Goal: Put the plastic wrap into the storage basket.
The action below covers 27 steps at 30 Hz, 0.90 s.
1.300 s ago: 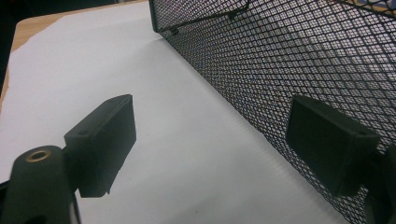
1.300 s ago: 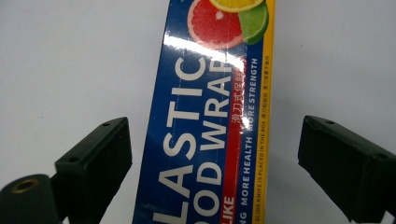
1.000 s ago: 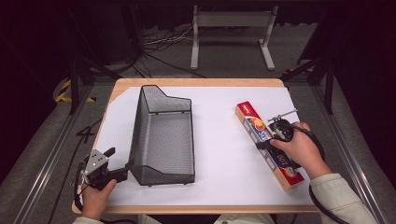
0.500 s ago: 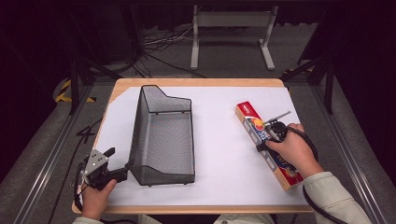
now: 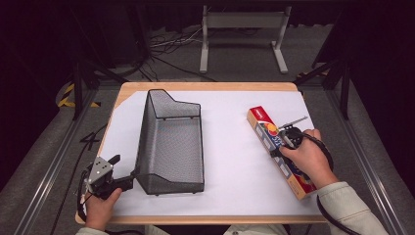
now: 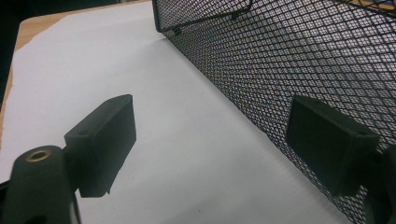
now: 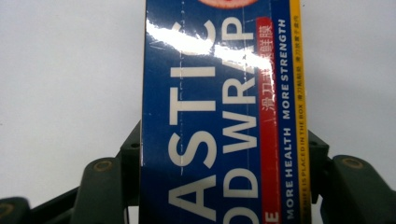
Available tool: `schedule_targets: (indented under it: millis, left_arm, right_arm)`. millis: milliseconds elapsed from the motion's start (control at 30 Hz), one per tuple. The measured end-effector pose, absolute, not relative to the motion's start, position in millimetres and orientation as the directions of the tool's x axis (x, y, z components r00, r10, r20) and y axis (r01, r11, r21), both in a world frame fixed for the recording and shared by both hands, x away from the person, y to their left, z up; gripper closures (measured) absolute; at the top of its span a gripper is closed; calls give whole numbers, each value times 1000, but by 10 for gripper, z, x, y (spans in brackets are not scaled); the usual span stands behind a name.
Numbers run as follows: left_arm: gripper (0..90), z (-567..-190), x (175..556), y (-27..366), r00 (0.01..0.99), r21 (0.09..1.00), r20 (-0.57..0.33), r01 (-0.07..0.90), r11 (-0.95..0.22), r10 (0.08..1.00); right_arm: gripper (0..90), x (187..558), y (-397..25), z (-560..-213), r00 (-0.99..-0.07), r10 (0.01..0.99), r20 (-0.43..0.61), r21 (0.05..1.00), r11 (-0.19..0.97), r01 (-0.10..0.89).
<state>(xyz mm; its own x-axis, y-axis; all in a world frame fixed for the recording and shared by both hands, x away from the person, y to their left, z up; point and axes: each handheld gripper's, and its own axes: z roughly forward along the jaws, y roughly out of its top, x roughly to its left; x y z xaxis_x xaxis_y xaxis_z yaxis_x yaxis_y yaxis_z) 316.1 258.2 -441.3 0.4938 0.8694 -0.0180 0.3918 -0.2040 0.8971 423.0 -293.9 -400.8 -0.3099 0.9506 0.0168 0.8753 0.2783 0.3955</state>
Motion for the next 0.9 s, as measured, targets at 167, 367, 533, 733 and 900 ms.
schedule_targets:
  millis: [167, 367, 533, 733, 900]
  left_arm:
    - [171, -4413, 3162, 2580, 495, 897, -19, 393, -204, 869]
    - [171, -4411, 3160, 2583, 493, 898, -17, 391, -204, 870]
    - [172, -4412, 3160, 2580, 492, 896, -16, 393, -206, 871]
    - [172, -4413, 3161, 2581, 492, 896, -15, 392, -206, 871]
    - [173, -4412, 3161, 2583, 487, 896, -11, 392, -208, 873]
  right_arm:
    - [400, 4201, -2941, -3894, -312, 950, 29, 425, 271, 863]
    - [399, 4167, -2946, -3740, -296, 953, 71, 461, 232, 857]
    - [399, 4145, -2943, -3657, -297, 952, 69, 473, 231, 850]
    - [399, 4113, -2952, -3568, -294, 953, 78, 493, 219, 842]
    - [398, 4095, -2958, -3480, -293, 953, 82, 504, 214, 837]
